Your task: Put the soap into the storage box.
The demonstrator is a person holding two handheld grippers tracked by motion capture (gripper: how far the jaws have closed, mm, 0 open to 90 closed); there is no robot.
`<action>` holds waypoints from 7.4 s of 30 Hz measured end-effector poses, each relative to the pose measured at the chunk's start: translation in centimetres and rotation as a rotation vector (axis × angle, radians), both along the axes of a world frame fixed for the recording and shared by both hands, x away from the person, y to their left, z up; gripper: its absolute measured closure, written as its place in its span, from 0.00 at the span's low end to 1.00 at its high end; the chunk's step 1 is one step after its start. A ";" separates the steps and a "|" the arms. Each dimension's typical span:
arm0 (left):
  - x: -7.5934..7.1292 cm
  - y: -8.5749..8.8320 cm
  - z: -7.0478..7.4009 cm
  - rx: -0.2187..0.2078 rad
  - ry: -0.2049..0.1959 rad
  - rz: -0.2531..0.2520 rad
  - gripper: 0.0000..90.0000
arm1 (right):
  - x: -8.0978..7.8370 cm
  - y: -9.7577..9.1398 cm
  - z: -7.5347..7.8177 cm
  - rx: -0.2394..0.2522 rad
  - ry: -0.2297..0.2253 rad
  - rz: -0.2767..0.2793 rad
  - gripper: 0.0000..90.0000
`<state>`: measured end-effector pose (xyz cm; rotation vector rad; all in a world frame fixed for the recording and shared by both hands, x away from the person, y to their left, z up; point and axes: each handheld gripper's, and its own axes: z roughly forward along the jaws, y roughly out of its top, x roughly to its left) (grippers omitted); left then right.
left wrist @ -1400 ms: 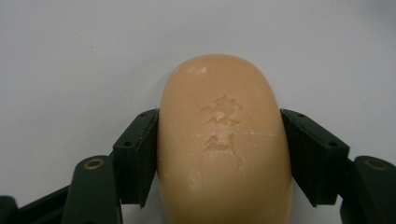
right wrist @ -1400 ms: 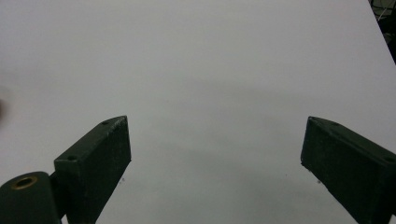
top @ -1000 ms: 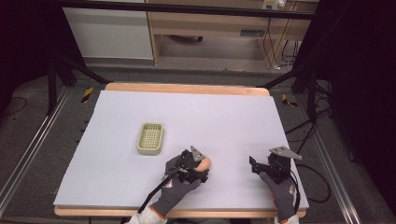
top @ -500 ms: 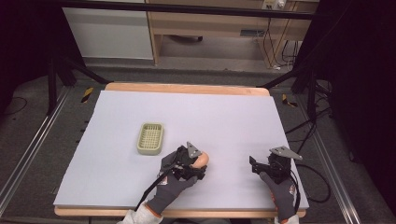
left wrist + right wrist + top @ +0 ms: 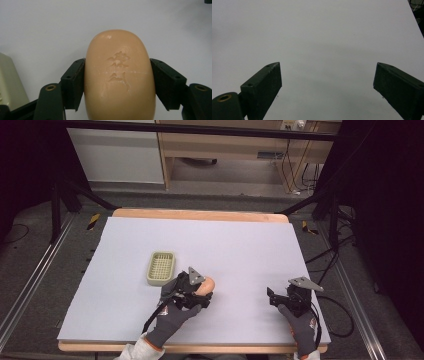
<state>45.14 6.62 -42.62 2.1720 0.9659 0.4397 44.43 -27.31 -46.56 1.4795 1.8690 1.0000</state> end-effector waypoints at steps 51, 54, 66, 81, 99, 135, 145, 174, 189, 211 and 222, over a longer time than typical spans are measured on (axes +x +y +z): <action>1.0 9.4 2.4 -0.096 -0.043 0.189 0.35 | -0.1 0.2 0.0 -0.007 -0.006 0.009 0.09; 1.3 9.8 2.6 -0.101 -0.047 0.201 0.35 | -0.1 0.2 0.0 -0.007 -0.006 0.009 0.09; 2.2 10.6 3.1 -0.107 -0.058 0.226 0.35 | -0.1 0.2 0.0 -0.004 -0.009 0.004 0.09; 3.9 11.0 3.4 -0.104 -0.068 0.250 0.35 | 0.0 0.2 0.0 -0.002 -0.007 0.000 0.09; 6.5 11.4 2.2 -0.092 -0.050 0.287 0.35 | 0.0 0.2 0.0 -0.004 -0.007 0.002 0.09; 8.6 12.0 -0.7 -0.055 -0.006 0.314 0.35 | 0.2 0.4 -0.1 -0.009 -0.005 0.013 0.09; 8.8 11.8 -1.4 -0.032 0.003 0.317 0.35 | 0.2 0.4 -0.2 -0.008 -0.002 0.013 0.09; 9.3 11.6 -2.8 -0.003 0.022 0.326 0.35 | 0.2 0.4 -0.2 -0.008 0.003 0.014 0.09; 9.1 11.5 -2.7 0.006 0.025 0.326 0.34 | 0.2 0.4 -0.2 -0.010 0.000 0.012 0.09; 6.2 13.7 0.6 -0.124 -0.043 0.256 0.24 | 0.1 0.1 -0.1 -0.009 0.001 -0.004 0.08; 3.6 16.6 0.7 -0.152 -0.068 0.271 0.25 | 0.1 -0.4 -0.3 -0.009 0.006 -0.020 0.08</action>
